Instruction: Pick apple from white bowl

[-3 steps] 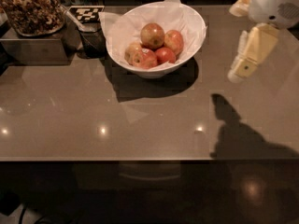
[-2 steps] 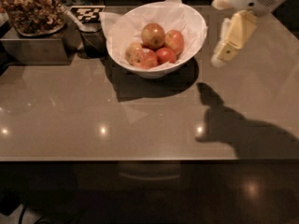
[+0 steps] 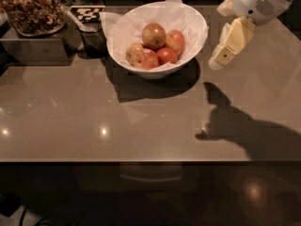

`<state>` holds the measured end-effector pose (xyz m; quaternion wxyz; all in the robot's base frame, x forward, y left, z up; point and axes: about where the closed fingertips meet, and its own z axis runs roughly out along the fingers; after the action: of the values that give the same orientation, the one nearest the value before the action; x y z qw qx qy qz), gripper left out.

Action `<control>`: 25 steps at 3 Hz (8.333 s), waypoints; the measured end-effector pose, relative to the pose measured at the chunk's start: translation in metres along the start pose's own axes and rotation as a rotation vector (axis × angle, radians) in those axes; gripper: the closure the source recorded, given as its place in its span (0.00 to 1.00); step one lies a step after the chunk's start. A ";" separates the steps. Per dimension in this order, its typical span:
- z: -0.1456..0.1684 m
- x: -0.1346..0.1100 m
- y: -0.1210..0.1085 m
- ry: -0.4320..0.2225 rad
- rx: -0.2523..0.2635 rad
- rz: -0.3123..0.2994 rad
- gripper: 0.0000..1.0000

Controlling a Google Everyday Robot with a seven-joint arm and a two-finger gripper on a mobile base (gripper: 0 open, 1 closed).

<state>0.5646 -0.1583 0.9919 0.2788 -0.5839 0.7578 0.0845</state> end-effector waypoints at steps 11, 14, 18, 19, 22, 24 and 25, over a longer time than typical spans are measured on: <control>0.134 -0.064 -0.090 -0.195 -0.128 -0.055 0.00; 0.133 -0.065 -0.093 -0.199 -0.123 -0.056 0.30; 0.148 -0.086 -0.100 -0.227 -0.132 -0.080 0.19; 0.169 -0.095 -0.103 -0.255 -0.164 -0.068 0.19; 0.176 -0.100 -0.105 -0.263 -0.179 -0.067 0.48; 0.180 -0.098 -0.106 -0.262 -0.192 -0.060 0.95; 0.176 -0.100 -0.094 -0.321 -0.260 -0.032 1.00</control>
Offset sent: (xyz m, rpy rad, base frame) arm 0.0829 0.0656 -0.0119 0.1239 0.0177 0.0874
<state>0.7254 -0.0233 0.9168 0.3194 -0.6059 0.6770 0.2692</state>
